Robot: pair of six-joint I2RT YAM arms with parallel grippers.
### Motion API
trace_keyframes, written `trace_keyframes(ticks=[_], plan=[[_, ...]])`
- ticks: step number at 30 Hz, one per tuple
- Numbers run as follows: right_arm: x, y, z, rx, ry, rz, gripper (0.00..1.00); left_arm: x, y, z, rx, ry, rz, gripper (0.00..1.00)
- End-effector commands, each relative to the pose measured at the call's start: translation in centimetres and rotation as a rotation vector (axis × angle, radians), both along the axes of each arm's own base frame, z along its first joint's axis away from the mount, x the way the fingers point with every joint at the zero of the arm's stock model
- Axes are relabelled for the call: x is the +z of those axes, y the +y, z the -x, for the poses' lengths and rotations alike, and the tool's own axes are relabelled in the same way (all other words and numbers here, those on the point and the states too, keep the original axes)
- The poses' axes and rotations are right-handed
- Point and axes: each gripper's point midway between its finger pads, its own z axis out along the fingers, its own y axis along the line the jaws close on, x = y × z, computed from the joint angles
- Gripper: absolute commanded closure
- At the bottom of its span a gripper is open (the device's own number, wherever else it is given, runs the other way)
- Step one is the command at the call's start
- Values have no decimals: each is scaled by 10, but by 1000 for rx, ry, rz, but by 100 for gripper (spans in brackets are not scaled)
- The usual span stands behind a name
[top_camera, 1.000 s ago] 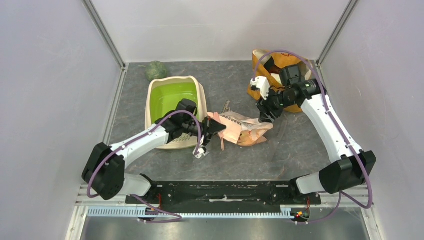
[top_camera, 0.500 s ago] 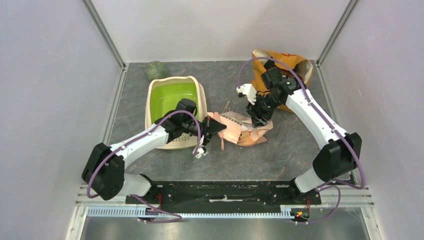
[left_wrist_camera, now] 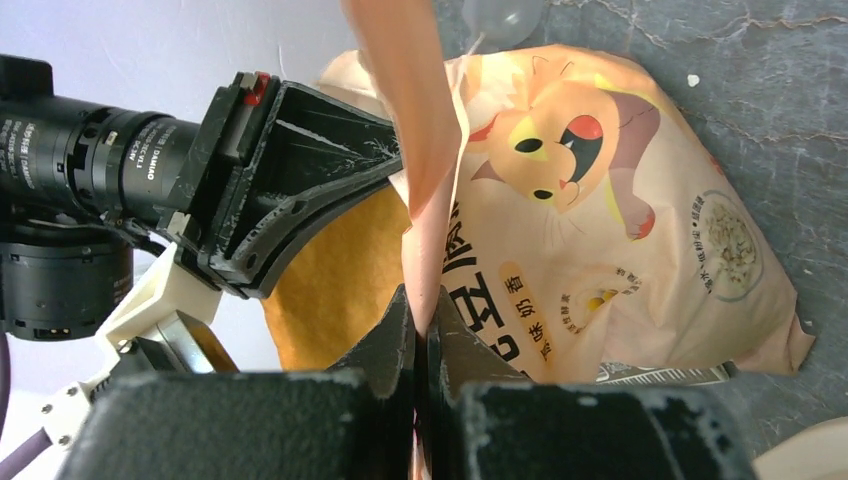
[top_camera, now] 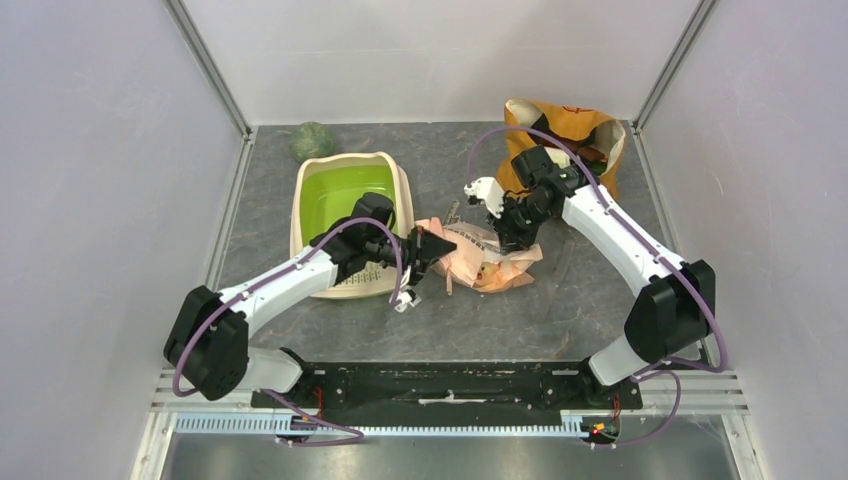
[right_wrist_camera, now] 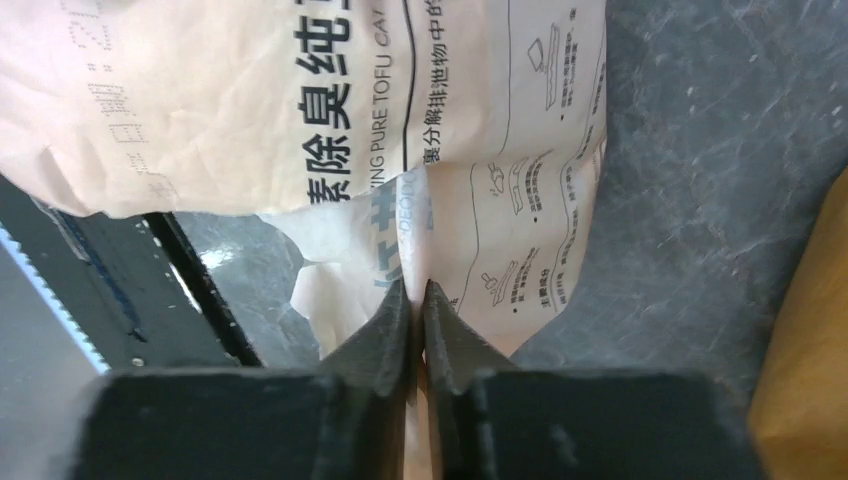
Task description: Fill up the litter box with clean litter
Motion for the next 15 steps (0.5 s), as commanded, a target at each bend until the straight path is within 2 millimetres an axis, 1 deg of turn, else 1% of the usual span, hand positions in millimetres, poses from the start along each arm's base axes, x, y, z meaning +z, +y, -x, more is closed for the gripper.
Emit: trace_keyframes(ticks=[1, 2, 4, 5, 7, 9, 11, 12, 13, 15], plan=[[1, -2, -9, -43, -18, 18, 100, 37, -1, -16, 77, 2, 63, 96], [9, 2, -10, -66, -14, -8, 100, 40, 0, -21, 111, 26, 65, 93], [22, 10, -12, -90, -17, -60, 100, 52, 1, -31, 193, 99, 93, 81], [29, 14, -12, -96, -21, -85, 100, 64, 1, -37, 238, 143, 124, 71], [39, 19, -11, -113, -12, -122, 100, 87, 4, -49, 348, 299, 180, 54], [44, 22, -8, -124, 2, -146, 100, 106, 8, -54, 410, 421, 207, 39], [44, 23, -4, -127, 19, -153, 100, 118, 12, -49, 432, 501, 198, 32], [43, 22, -2, -131, 34, -155, 100, 123, 15, -41, 420, 516, 182, 23], [42, 22, -1, -134, 49, -161, 100, 125, 15, -31, 391, 521, 165, 19], [42, 23, 2, -148, 100, -194, 100, 132, 19, -11, 341, 519, 150, 14]])
